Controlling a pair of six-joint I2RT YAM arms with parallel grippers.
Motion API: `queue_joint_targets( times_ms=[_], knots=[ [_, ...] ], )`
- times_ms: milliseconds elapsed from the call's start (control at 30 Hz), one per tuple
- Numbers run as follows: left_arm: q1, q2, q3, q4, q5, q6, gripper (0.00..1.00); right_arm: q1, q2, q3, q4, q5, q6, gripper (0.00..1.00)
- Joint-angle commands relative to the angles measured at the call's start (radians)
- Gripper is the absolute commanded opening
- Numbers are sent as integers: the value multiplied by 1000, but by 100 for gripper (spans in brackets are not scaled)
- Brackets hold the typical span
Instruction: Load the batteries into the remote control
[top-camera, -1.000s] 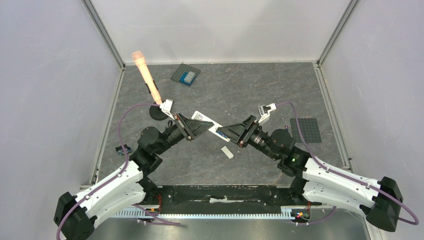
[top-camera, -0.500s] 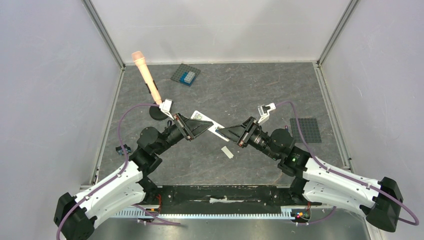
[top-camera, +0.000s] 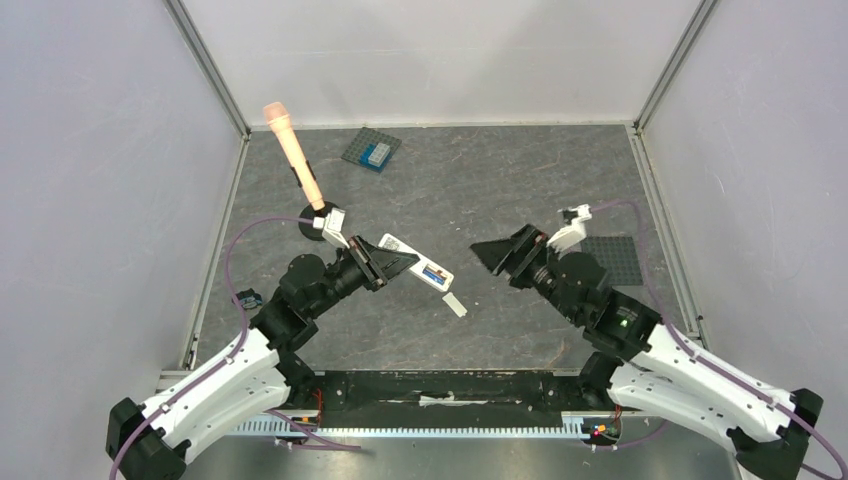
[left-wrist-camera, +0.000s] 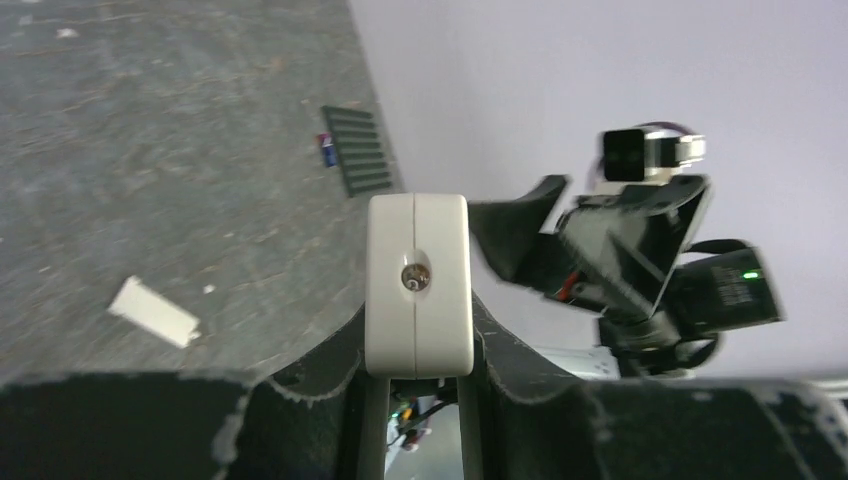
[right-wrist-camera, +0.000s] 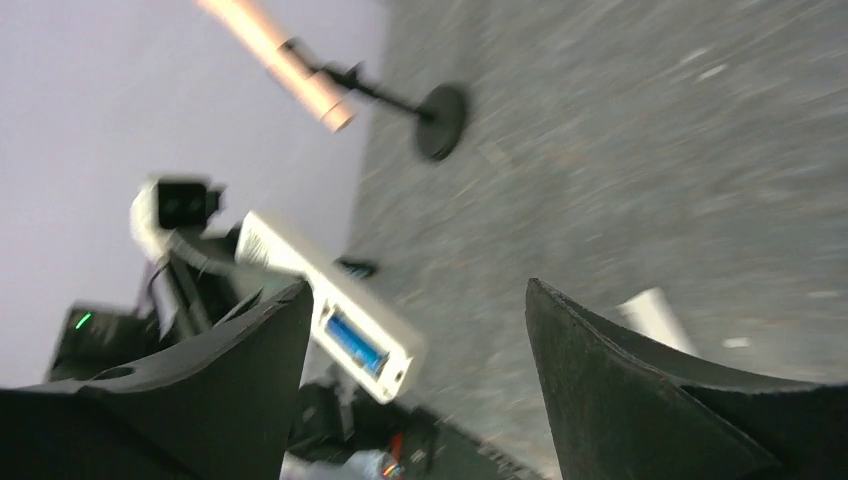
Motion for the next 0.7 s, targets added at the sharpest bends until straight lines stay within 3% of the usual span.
queue_joint_targets(
  times_ms=[0, 233, 400, 667],
  knots=[
    [0, -26, 18, -137, -67, 91, 2, -108, 31, 146, -379, 231, -211, 80],
    [0, -17, 5, -172, -67, 111, 2, -392, 227, 157, -486, 229, -499, 70],
    [0, -12, 6, -186, -55, 125, 2, -530, 366, 137, -453, 174, -621, 60],
    [2, 8, 9, -191, -51, 138, 2, -736, 460, 33, -290, 49, -720, 57]
  ],
)
